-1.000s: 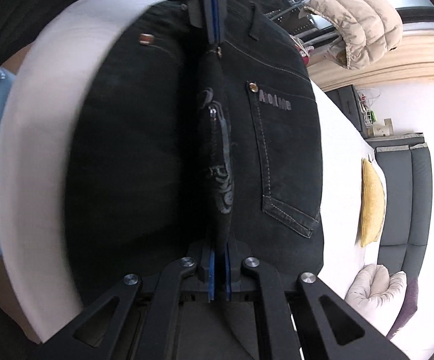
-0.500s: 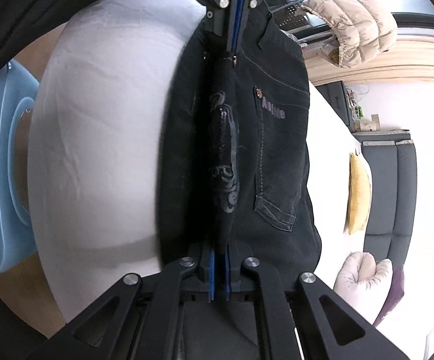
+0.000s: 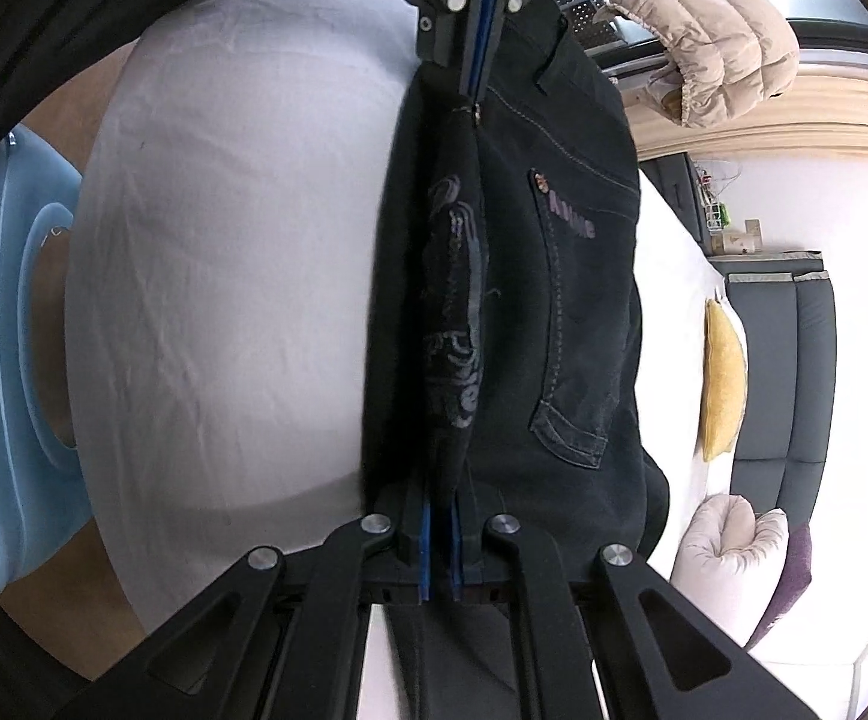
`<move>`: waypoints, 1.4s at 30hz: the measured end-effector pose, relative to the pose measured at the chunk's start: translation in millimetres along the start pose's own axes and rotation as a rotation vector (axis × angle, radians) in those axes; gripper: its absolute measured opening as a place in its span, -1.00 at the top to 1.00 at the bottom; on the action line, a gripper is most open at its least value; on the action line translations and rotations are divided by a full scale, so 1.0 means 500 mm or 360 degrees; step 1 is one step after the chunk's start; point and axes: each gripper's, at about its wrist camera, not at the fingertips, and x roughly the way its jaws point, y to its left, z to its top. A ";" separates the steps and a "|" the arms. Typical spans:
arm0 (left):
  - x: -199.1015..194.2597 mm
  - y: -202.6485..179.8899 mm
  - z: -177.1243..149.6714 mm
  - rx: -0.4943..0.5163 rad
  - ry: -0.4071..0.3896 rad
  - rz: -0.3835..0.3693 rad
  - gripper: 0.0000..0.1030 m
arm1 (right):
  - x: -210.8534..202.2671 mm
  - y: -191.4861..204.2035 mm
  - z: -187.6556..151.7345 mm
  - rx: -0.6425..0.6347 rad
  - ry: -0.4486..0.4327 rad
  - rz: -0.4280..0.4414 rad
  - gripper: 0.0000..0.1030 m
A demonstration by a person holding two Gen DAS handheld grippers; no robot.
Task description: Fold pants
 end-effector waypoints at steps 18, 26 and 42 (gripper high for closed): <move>-0.084 0.081 0.070 -0.0528 -0.0210 -0.0138 0.84 | 0.009 0.050 0.031 0.0071 0.0077 -0.0202 0.83; 0.102 0.084 0.177 -0.0743 -0.0043 -0.0246 0.84 | 0.009 0.042 0.040 0.0241 0.0077 -0.0284 0.73; 0.161 0.102 0.163 -0.0947 0.0003 -0.0243 0.84 | -0.063 -0.259 -0.325 0.2279 -0.0224 0.0084 -0.56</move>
